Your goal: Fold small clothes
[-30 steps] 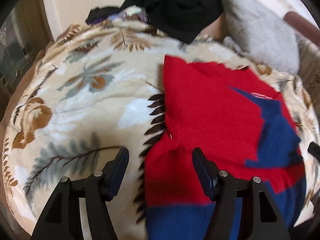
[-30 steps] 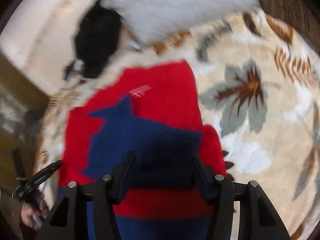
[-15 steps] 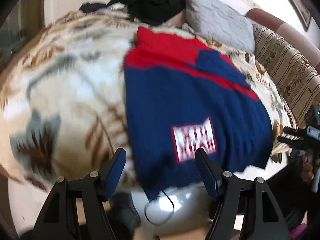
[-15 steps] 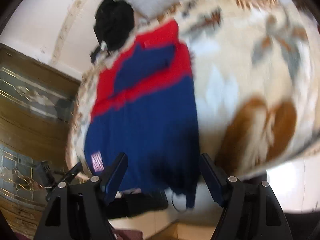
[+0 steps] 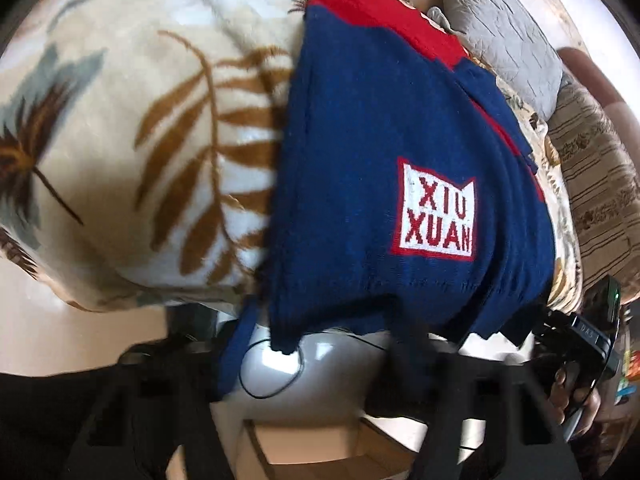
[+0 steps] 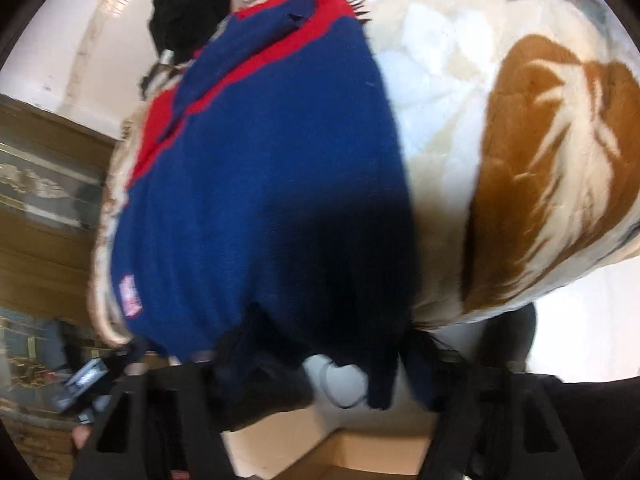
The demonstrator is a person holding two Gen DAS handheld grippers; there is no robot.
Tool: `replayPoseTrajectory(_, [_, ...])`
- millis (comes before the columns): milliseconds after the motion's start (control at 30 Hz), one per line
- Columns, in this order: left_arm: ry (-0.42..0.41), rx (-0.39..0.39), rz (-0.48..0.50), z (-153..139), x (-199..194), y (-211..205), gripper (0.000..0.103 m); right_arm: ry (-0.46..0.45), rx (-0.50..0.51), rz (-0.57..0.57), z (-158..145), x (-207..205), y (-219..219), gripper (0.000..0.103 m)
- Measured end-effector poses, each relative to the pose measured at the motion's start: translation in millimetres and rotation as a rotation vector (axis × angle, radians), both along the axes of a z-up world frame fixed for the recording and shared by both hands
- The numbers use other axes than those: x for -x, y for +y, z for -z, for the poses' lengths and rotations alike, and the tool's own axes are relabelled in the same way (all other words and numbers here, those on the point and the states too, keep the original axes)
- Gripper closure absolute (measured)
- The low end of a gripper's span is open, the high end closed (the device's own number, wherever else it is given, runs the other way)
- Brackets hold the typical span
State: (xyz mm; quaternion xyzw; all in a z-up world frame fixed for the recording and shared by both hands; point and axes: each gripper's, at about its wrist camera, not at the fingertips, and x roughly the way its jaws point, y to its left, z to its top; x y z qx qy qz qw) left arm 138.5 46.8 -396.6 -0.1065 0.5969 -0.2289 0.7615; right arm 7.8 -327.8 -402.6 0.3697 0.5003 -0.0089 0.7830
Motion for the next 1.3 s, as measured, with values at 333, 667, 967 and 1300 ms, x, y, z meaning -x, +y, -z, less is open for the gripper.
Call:
replayPoseTrajectory(333, [-0.048, -0.003, 0.054, -14, 12, -3, 0.062, 0.037, 0.081, -0.043, -9, 1, 17, 0.077])
replayPoseTrajectory(667, [-0.024, 0.047, 0.016, 0, 6, -3, 0.079, 0.029, -0.011, -0.029, 11, 6, 3, 0.073])
replayPoseTrajectory(967, [-0.151, 0.089, 0.093, -48, 32, 0, 0.093, -0.117, -0.006, -0.086, -52, 28, 17, 0.09])
replayPoseTrajectory(1300, [-0.187, 0.127, 0.14, -65, 23, 2, 0.093, -0.136, -0.024, -0.1, -66, 18, 14, 0.09])
